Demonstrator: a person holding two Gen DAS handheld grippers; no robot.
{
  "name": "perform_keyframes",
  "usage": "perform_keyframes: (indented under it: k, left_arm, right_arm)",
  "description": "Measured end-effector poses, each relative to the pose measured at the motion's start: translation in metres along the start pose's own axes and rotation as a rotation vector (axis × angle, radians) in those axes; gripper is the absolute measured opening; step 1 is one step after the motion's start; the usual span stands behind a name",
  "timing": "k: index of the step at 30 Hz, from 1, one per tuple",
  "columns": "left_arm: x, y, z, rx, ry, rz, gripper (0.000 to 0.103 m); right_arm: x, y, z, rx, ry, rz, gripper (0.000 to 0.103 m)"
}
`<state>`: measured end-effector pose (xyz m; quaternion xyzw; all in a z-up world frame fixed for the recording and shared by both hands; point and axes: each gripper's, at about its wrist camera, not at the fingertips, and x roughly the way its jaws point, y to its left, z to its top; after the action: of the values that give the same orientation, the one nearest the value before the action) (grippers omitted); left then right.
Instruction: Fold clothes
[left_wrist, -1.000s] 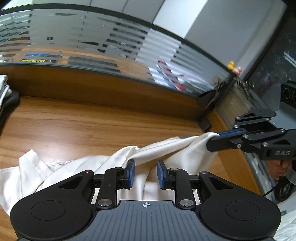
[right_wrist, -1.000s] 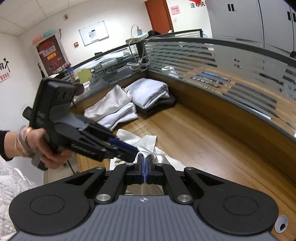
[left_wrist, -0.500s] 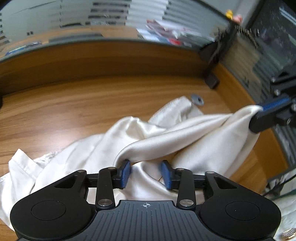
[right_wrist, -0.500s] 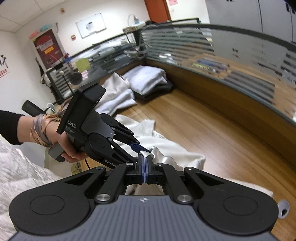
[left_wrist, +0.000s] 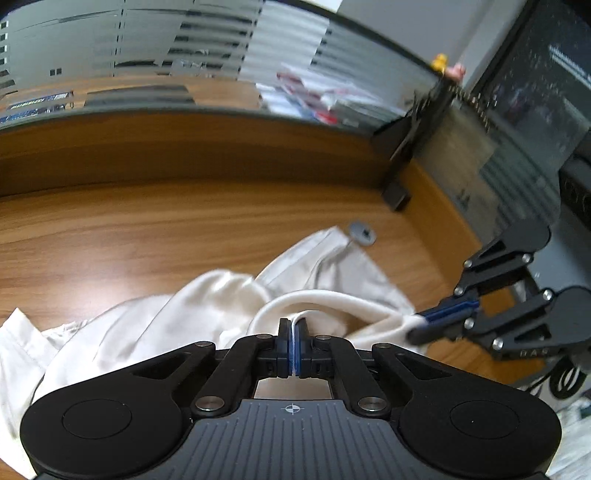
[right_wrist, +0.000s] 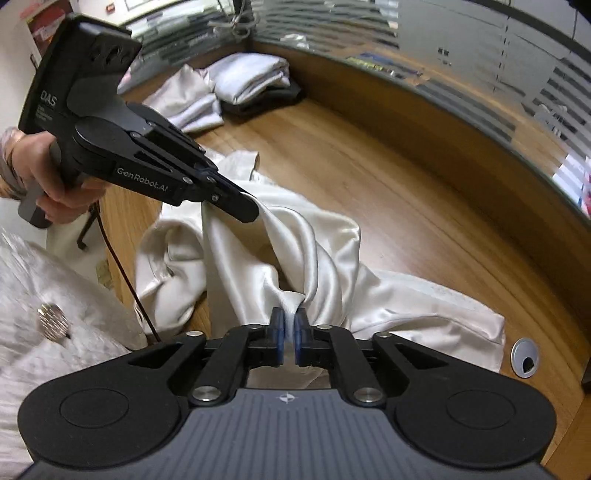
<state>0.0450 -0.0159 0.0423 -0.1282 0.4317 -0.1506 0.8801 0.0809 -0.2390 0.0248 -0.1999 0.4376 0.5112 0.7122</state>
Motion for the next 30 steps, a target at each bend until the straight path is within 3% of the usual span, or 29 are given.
perform_keyframes:
  k: [2, 3, 6, 7, 9, 18, 24, 28, 30]
  left_arm:
    - [-0.003, -0.004, 0.003, -0.004, -0.011, -0.012, 0.003]
    - [-0.004, -0.006, 0.004, -0.003, -0.015, -0.016, 0.003]
    - [-0.007, -0.01, 0.005, -0.001, -0.019, -0.022, 0.003]
    - [-0.007, -0.011, 0.004, -0.002, -0.019, -0.025, 0.003]
    - [-0.007, -0.013, 0.003, -0.004, -0.017, -0.034, 0.003]
    - [-0.009, -0.015, -0.007, -0.035, -0.02, -0.04, 0.003]
    - [0.001, -0.006, -0.014, -0.073, -0.013, 0.006, 0.003]
    - [0.007, -0.003, -0.017, -0.091, -0.007, 0.008, 0.003]
    - [0.008, -0.003, -0.017, -0.096, -0.012, 0.011, 0.003]
  right_arm:
    - [-0.012, 0.0, 0.007, 0.004, -0.039, 0.006, 0.025]
    - [-0.017, 0.001, 0.011, 0.004, -0.061, 0.009, 0.027]
    - [-0.027, 0.001, 0.024, 0.025, -0.129, 0.048, 0.022]
    - [-0.025, 0.0, 0.028, 0.041, -0.141, 0.065, 0.014]
    - [-0.014, -0.001, 0.034, 0.054, -0.126, 0.076, 0.007]
    - [0.092, -0.012, 0.04, 0.132, 0.049, 0.129, 0.007]
    - [0.135, -0.018, 0.016, 0.176, 0.201, 0.086, 0.009]
    - [0.138, -0.015, 0.002, 0.203, 0.182, 0.074, 0.009]
    - [0.138, -0.017, 0.006, 0.238, 0.135, 0.116, 0.011]
